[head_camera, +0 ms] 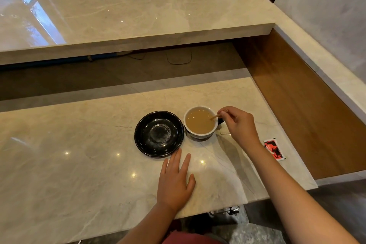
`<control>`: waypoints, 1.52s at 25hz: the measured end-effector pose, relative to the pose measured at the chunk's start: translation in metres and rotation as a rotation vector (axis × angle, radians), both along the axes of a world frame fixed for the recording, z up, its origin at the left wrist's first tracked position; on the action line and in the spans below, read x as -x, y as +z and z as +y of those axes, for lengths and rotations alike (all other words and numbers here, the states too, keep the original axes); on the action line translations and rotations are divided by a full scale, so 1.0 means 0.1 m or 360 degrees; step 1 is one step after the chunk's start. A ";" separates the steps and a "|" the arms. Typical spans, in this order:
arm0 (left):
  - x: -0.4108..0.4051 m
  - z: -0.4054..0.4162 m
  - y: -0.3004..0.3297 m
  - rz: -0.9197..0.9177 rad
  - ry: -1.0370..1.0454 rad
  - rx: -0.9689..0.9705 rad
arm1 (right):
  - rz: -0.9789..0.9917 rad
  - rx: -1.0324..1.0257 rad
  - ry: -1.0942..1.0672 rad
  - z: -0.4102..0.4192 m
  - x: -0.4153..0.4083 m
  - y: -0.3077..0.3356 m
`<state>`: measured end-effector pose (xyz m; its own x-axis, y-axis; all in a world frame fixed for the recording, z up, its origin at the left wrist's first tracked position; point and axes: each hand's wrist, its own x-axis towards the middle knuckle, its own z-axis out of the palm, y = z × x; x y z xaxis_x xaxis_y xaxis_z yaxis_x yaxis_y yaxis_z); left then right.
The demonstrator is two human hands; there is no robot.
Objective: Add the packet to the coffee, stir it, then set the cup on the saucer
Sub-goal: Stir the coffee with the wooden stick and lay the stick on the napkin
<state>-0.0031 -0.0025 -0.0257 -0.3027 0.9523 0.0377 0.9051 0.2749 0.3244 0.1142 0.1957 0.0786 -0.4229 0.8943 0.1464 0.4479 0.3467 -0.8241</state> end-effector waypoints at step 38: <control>0.00 0.01 -0.01 -0.0015 -0.0014 -0.0009 | 0.0554 0.0710 -0.0253 -0.29 0.15 -0.07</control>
